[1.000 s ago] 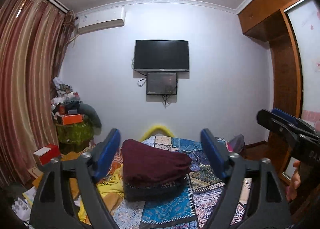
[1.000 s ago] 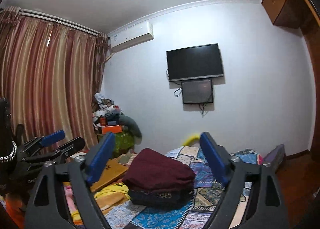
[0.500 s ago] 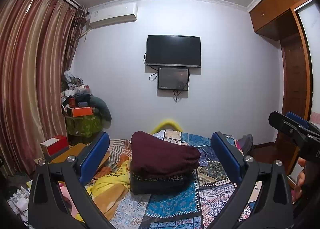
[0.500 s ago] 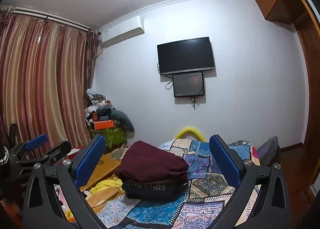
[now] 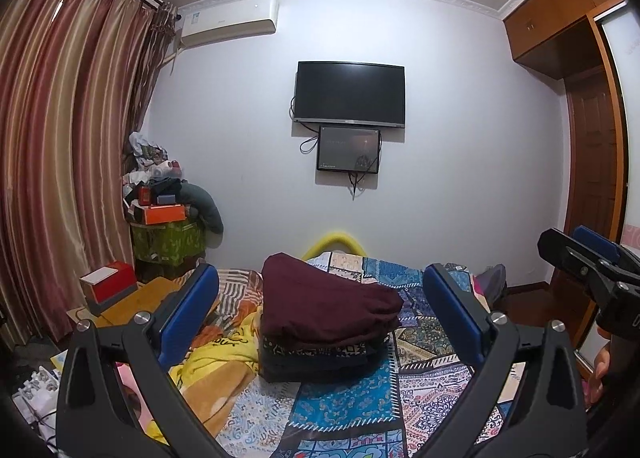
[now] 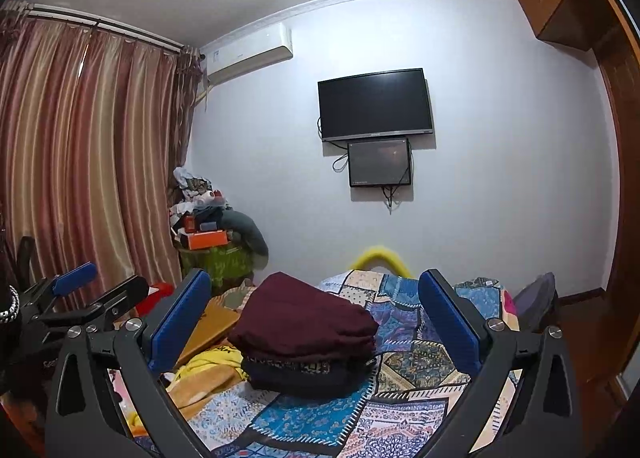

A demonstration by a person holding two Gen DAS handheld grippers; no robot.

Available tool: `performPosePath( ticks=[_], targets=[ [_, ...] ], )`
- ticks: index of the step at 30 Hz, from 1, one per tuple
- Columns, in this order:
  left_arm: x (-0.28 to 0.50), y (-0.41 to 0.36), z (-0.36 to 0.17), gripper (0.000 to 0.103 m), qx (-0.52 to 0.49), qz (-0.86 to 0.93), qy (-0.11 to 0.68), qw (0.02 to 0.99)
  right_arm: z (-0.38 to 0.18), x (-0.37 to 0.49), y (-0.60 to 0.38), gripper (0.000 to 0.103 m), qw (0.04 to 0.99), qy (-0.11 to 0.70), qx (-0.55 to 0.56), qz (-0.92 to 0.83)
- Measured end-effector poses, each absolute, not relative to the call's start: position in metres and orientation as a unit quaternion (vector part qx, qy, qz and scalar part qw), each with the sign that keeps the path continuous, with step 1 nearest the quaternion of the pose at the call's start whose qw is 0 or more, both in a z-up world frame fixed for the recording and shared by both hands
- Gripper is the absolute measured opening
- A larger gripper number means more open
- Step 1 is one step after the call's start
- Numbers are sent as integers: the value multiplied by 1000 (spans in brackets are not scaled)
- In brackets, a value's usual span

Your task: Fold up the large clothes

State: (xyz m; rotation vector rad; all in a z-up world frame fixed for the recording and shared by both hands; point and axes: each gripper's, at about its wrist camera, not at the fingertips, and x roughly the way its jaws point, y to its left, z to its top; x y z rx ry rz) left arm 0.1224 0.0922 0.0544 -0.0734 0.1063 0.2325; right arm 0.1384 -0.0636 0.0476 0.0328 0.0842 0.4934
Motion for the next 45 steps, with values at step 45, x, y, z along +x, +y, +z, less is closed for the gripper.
performPosePath(
  ticks=[45],
  targets=[
    [136, 94, 45, 103, -46, 73, 78, 993, 45, 143, -59, 103, 971, 67, -1, 230]
  ],
)
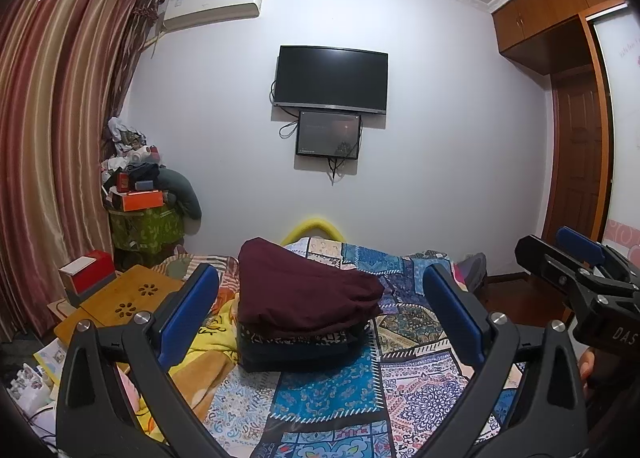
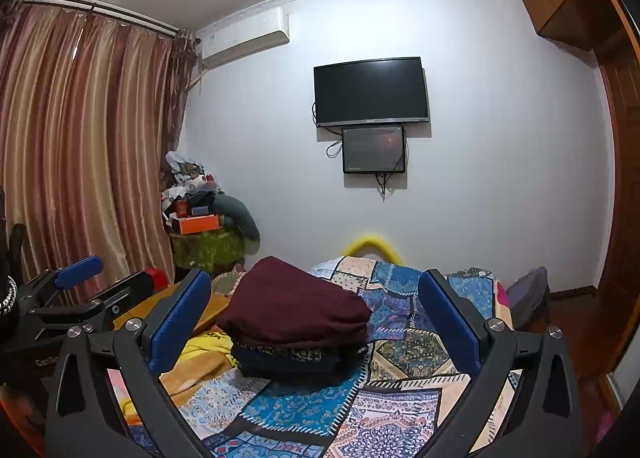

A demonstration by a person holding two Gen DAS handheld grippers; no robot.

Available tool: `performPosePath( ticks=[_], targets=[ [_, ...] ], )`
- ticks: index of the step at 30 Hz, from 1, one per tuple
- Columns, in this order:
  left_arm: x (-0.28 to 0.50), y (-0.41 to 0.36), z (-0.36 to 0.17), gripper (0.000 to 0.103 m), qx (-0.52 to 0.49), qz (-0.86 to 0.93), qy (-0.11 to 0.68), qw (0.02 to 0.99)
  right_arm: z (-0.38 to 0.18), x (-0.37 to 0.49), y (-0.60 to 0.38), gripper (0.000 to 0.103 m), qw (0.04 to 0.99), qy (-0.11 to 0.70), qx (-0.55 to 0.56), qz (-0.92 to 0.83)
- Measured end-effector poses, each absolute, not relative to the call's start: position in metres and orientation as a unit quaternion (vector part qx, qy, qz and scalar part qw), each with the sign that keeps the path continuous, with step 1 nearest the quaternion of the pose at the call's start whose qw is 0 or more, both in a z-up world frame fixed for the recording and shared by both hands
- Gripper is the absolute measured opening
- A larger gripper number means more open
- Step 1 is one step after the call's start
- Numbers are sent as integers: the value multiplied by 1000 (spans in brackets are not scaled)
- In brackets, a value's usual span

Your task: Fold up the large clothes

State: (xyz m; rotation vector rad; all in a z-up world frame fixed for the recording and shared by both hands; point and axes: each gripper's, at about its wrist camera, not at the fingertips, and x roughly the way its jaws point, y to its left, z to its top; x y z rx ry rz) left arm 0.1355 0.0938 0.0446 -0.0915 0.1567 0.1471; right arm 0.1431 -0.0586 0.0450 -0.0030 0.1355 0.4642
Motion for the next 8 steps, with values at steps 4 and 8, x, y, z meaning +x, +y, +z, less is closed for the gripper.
performPosePath(
  ticks=[4, 8],
  targets=[
    [138, 93, 43, 103, -44, 73, 81, 993, 43, 146, -59, 103, 971, 72, -1, 229],
    [141, 95, 41, 103, -44, 75, 85, 993, 40, 149, -59, 103, 971, 76, 1, 227]
  ],
)
